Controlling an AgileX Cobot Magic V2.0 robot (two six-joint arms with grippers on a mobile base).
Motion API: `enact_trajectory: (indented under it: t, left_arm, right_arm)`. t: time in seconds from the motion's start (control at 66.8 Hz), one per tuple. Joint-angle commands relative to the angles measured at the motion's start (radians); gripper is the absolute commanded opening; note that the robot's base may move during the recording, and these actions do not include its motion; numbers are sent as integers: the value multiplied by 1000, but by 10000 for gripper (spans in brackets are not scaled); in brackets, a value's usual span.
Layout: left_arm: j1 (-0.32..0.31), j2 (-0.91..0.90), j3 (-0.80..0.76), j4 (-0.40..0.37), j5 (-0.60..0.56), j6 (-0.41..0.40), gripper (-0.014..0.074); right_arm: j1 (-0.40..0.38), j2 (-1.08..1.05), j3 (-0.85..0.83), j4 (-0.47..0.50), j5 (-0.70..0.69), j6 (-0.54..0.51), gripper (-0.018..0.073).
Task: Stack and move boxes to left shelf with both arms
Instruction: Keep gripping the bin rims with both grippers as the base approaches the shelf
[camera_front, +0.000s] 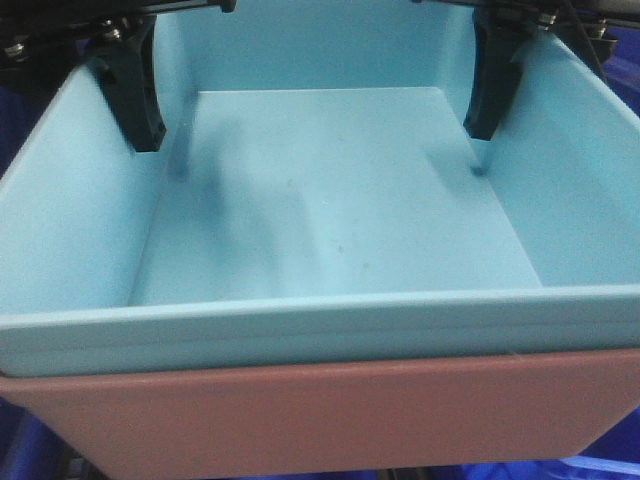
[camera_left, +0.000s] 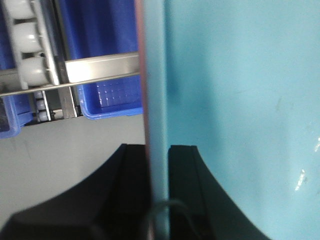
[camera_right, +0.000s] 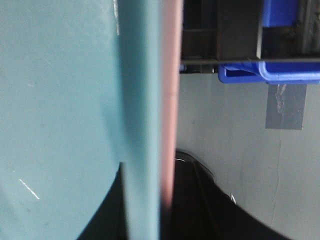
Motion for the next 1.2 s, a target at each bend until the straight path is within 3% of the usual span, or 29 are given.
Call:
enact_trajectory:
  t: [0.0, 1.183]
  left_arm:
    - [-6, -48, -39, 8, -53, 2, -3]
    - [-6, -48, -39, 8, -53, 2, -3]
  right_arm:
    - [-5, -54, -28, -6, -45, -4, 56]
    - [-5, -54, -28, -6, -45, -4, 56]
